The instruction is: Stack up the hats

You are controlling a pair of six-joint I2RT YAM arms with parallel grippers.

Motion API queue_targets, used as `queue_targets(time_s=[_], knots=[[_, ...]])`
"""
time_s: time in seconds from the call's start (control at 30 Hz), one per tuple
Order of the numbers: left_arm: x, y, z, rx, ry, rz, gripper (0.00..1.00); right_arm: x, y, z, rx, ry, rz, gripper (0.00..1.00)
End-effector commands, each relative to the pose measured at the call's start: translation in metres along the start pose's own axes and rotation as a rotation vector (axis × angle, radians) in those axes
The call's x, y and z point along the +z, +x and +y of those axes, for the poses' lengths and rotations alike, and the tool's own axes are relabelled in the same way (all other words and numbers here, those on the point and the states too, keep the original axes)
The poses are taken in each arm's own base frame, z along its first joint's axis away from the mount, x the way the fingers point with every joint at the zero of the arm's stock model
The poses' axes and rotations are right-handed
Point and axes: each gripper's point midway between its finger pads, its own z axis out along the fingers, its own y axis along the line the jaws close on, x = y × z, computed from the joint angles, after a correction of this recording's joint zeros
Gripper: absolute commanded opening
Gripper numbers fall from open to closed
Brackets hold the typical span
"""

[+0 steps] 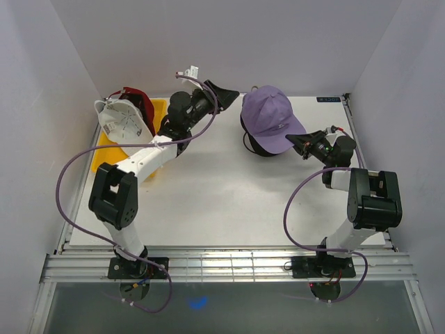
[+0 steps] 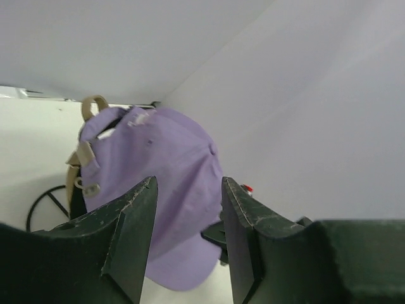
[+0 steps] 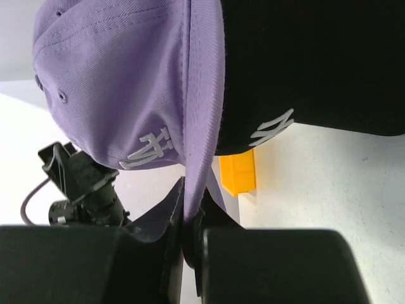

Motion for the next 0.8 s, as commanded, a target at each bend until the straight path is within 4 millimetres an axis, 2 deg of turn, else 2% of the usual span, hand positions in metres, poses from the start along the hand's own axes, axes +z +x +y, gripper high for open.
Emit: queue_targets(time_s=[0.0,0.07,0.1,0.13,0.2,0.27,0.3,0.4,0.43,0.5,0.53,0.77], knots=[[0.023,-0.019,0.019,0.079,-0.080,-0.034,0.55,-0.004,0.008,-0.024,0.034,0.048,0.041,0.08],[0.032,-0.016,0.037,0.119,-0.119,-0.022,0.55,-0.002,0.006,-0.022,0.034,0.044,0.045,0.08],[0.039,-0.008,0.053,0.137,-0.139,-0.004,0.55,-0.002,0.006,-0.022,0.035,0.042,0.047,0.08],[0.046,-0.014,0.055,0.161,-0.147,-0.008,0.55,-0.001,0.006,-0.022,0.040,0.044,0.050,0.08],[0.059,-0.014,0.072,0.222,-0.172,0.002,0.55,0.001,0.004,-0.019,0.036,0.038,0.054,0.08],[0.065,-0.012,0.084,0.254,-0.189,0.020,0.57,0.003,0.003,-0.017,0.034,0.036,0.058,0.08],[0.069,-0.005,0.097,0.271,-0.197,0.045,0.58,0.003,0.002,-0.016,0.033,0.033,0.061,0.08],[0.079,-0.006,0.098,0.312,-0.149,0.065,0.59,0.006,0.000,-0.013,0.026,0.028,0.070,0.08],[0.082,0.005,0.105,0.314,-0.135,0.099,0.60,0.007,-0.001,-0.015,0.032,0.032,0.070,0.08],[0.089,0.004,0.104,0.328,-0.110,0.109,0.60,0.008,-0.002,-0.013,0.026,0.027,0.073,0.08],[0.090,0.011,0.109,0.333,-0.105,0.129,0.60,0.009,-0.003,-0.013,0.028,0.028,0.073,0.08],[0.096,0.015,0.111,0.297,-0.041,0.135,0.61,0.010,-0.003,-0.009,0.018,0.020,0.085,0.08]])
